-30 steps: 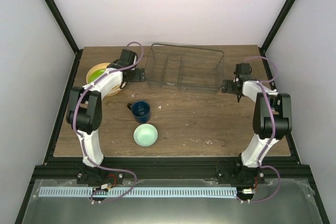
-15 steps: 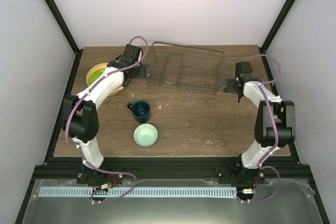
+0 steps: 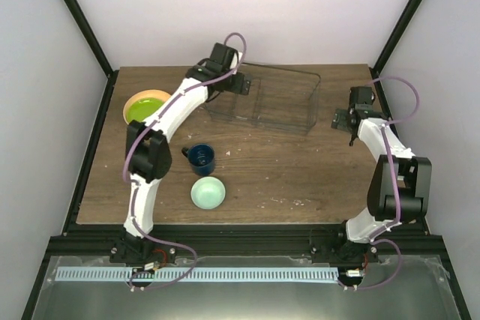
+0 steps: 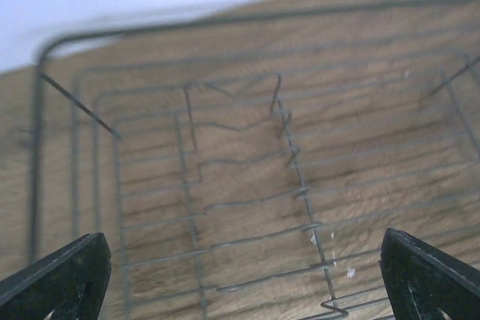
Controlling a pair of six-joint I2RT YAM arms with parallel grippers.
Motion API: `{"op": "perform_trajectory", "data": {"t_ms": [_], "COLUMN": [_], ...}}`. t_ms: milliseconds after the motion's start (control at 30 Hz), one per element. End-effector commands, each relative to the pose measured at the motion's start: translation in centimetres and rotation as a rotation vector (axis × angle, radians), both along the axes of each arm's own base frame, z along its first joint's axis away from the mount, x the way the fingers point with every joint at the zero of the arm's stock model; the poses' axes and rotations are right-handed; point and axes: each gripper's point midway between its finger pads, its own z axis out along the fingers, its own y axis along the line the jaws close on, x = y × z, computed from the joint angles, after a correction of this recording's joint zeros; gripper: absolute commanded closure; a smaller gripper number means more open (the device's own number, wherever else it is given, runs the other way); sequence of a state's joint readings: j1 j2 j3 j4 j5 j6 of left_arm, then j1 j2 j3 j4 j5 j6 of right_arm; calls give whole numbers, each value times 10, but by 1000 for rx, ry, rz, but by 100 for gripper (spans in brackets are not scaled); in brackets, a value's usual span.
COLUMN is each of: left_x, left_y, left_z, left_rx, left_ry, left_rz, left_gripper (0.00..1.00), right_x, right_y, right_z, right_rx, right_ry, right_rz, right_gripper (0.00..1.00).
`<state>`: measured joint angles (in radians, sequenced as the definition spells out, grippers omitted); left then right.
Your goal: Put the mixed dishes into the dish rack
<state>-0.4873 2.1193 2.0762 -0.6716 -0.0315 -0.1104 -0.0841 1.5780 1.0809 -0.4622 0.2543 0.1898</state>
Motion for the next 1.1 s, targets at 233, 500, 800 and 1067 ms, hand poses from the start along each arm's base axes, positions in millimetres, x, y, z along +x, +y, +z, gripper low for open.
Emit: {"op": "perform_trajectory", "data": {"t_ms": [233,500,800,1067], "left_x": [4,-11,-34,-44], "left_y": [-23,-43,-37,-25], "left_z": [-73,-96,-137,-151], "left_rx": [30,29,115,142], "left_ry": [142,187,274,300], "left_rz": [-77,-145,-126,-77], "left_gripper": [0,0,0,0], "right_x": [0,-3,-9,-14], "right_y": [0,-1,3,5], "right_z": [42,46,46,53], "right_rx": [5,-5,12,9], "right_ry": [-90,-91,-96,-105], "right_rz": [0,4,18,29], "right_gripper": [0,0,0,0]}}
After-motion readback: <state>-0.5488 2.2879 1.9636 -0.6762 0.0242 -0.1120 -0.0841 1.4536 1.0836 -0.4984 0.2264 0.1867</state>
